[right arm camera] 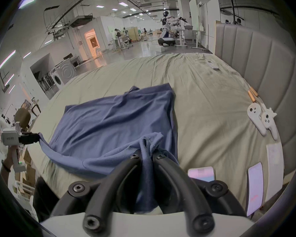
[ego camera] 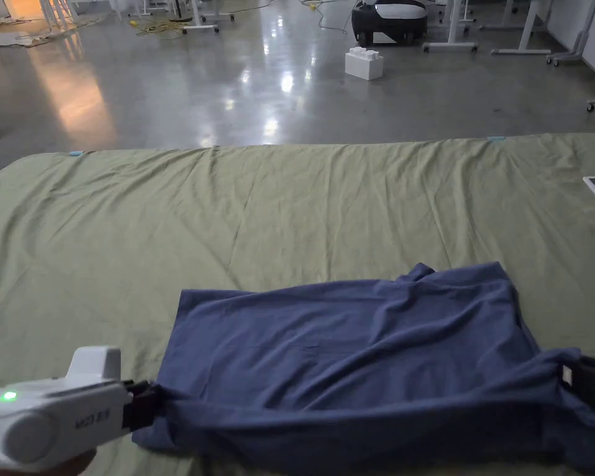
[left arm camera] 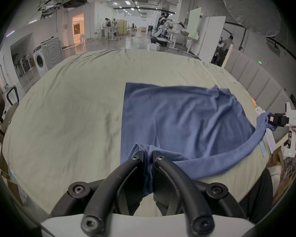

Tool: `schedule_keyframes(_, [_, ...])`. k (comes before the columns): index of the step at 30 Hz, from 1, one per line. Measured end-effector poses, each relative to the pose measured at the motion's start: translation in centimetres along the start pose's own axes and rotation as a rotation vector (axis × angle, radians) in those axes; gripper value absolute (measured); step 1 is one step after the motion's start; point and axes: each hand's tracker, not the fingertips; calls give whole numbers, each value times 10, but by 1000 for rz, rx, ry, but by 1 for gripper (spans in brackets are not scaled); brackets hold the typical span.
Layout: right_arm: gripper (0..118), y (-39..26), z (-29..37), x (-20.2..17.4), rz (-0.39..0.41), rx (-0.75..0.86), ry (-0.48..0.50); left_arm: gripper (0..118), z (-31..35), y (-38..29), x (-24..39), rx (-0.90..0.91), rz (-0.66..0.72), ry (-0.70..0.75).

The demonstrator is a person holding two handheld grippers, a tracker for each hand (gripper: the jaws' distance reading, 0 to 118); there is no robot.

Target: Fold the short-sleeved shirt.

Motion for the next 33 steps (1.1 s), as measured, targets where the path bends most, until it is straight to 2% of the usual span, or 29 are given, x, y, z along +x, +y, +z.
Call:
schedule_keyframes(1, [9,10,-19,3,-16,-31,-19,10,-13,9,-3,-8,23,0])
schedule_keyframes(4, [9,25,-67,5,1,-110,-47,10,-52,25,-7,-47,59,12])
schedule_keyframes(6, [9,23,-94,9,-21,-157,-37,10,-78,27,-11,-66,73,25])
schedule_keyframes(7, [9,20,-106,11,-27,-166,-33,11,-88,27,-10,-64,82,33])
schedule_keyframes(8, [10,17,-114,12,-22,-173,-40,17,-95,25,-11,-46,79,39])
schedule_keyframes(9, [23,12,-121,12,-9,-182,-59,38,-102,24,-13,-26,64,46])
schedule_keyframes(11, [69,1,-128,17,8,-187,-82,78,-107,23,-14,-22,57,69])
schedule_keyframes(12, [80,-4,-126,20,17,-183,-89,86,-102,22,-14,-17,49,68])
schedule_keyframes(17, [79,-12,-62,25,50,36,-85,86,-30,27,-3,194,-11,29])
schedule_keyframes(19, [79,-14,-24,20,66,125,-40,86,11,28,8,328,-71,25])
schedule_keyframes(21, [79,-23,27,6,113,259,-32,86,57,24,24,544,-145,38])
schedule_keyframes(22, [79,-28,50,-4,124,319,-73,86,82,21,35,605,-144,32])
schedule_keyframes(25, [79,-49,112,-30,129,478,-119,86,138,5,62,734,-100,8])
schedule_keyframes(28, [79,-67,150,-53,121,572,-111,85,171,-10,86,794,-105,-42])
schedule_keyframes(30, [79,-78,164,-62,154,619,-104,82,192,-24,105,824,-217,42])
schedule_keyframes(32, [68,-84,176,-74,172,655,-116,72,206,-30,122,883,-281,130])
schedule_keyframes(33, [68,-85,182,-81,189,684,-124,72,211,-33,126,873,-265,154])
